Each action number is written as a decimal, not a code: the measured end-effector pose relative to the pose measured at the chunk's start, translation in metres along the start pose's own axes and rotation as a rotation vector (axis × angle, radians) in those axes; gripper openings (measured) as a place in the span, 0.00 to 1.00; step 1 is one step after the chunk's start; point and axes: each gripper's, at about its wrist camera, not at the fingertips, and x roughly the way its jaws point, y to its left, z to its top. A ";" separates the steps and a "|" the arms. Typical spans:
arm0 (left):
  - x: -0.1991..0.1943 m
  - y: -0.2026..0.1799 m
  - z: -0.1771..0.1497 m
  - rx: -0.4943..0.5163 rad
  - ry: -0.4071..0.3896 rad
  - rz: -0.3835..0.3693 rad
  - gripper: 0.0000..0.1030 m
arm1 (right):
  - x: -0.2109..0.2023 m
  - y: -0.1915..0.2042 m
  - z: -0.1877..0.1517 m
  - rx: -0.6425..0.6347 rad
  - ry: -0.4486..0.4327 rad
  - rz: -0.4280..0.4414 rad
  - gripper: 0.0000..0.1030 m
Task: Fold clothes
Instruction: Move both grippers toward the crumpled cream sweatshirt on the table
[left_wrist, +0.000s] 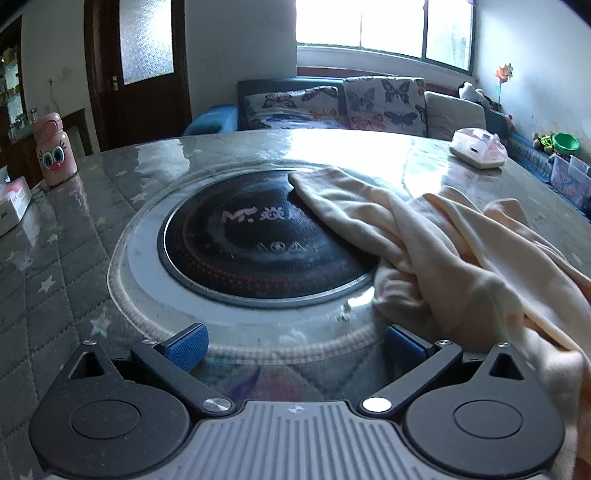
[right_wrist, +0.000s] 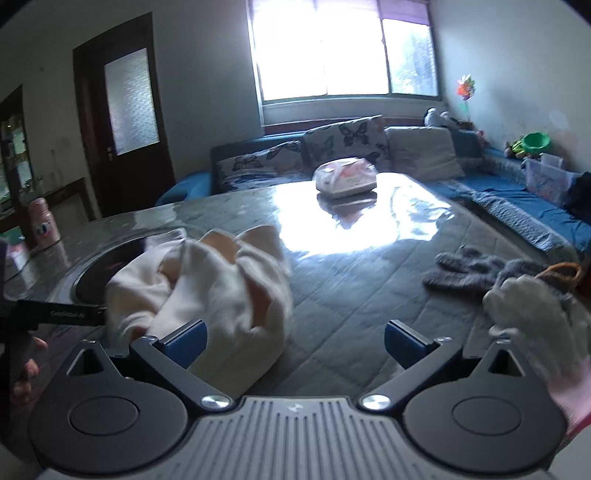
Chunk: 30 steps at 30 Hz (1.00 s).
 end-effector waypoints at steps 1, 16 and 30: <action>-0.002 0.001 -0.002 -0.005 -0.004 -0.006 1.00 | -0.001 0.002 -0.001 -0.001 0.001 -0.002 1.00; -0.048 -0.001 -0.013 -0.035 0.033 -0.016 1.00 | -0.005 0.021 -0.012 0.010 0.078 0.010 1.00; -0.061 -0.022 -0.012 -0.020 0.068 -0.037 1.00 | -0.013 0.025 -0.002 0.055 0.096 -0.007 1.00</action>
